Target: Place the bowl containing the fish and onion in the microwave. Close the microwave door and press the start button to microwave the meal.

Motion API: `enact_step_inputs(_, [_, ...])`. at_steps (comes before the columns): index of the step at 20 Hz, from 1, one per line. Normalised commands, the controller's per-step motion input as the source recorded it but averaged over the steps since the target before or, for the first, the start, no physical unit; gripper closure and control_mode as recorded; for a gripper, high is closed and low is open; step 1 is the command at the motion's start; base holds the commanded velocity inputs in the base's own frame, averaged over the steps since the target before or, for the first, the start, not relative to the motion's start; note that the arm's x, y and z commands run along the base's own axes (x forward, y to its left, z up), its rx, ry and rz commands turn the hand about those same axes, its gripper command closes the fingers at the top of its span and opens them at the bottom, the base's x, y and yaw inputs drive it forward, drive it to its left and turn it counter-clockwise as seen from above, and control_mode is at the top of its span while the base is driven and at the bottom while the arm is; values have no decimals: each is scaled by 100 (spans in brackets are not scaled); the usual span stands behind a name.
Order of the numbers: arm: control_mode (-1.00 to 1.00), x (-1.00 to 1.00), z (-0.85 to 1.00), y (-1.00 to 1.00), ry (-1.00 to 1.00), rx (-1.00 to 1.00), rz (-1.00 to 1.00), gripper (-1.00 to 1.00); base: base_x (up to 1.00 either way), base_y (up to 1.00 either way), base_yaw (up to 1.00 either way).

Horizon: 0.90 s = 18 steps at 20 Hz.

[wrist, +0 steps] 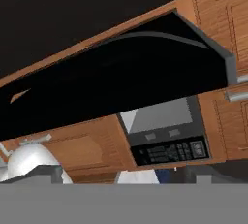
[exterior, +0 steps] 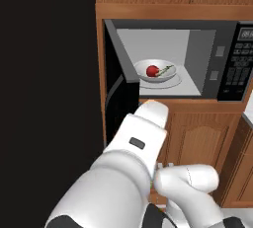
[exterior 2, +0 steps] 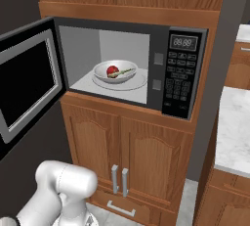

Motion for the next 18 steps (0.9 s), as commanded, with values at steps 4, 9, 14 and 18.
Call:
enact_step_inputs(4, [-100,0,-8,92,-4,-22,0,-100,0,0,0])
enact_step_inputs(9, [-100,17,-27,75,0,-14,-2,-100,0,0,0])
enact_step_inputs(14, [-100,49,-33,60,0,-14,-6,-100,0,0,0])
enact_step_inputs(18, [-100,71,-31,32,0,-12,-11,-100,0,0,0])
